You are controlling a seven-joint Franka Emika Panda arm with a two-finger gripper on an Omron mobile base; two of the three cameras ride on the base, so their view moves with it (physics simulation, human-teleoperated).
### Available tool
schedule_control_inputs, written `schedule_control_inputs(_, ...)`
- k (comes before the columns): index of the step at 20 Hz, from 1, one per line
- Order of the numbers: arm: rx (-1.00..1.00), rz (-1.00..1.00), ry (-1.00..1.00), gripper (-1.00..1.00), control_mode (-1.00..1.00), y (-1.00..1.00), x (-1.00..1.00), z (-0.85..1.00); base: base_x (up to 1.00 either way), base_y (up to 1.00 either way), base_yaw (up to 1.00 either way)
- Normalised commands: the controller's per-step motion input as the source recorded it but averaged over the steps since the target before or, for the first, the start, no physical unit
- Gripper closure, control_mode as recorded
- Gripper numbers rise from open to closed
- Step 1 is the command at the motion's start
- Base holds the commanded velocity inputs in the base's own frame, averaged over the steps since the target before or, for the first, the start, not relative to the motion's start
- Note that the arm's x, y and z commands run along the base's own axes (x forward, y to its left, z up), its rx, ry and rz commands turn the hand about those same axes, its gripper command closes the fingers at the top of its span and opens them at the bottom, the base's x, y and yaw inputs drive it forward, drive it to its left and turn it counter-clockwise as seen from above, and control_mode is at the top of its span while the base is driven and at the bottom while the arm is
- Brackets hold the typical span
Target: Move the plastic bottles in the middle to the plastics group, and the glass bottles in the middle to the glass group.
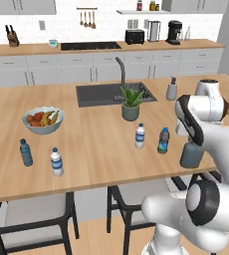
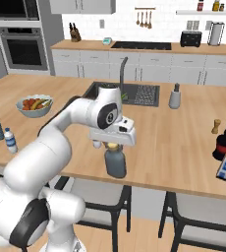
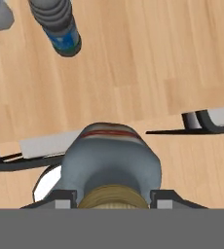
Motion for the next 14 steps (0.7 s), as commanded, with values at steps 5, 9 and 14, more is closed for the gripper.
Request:
schedule_control_inputs(5,0.01,0.0,0.0,1.0,-1.0,-1.0,0.1,0.0,0.0,0.0,0.0)
schedule_control_inputs(9,0.0,0.0,0.0,1.0,-1.0,-0.9,0.15,0.0,0.0,0.0,0.0)
schedule_control_inputs(14,0.0,0.0,-0.08,1.0,-1.0,-0.57,0.14,-0.01,0.0,0.0,0.0)
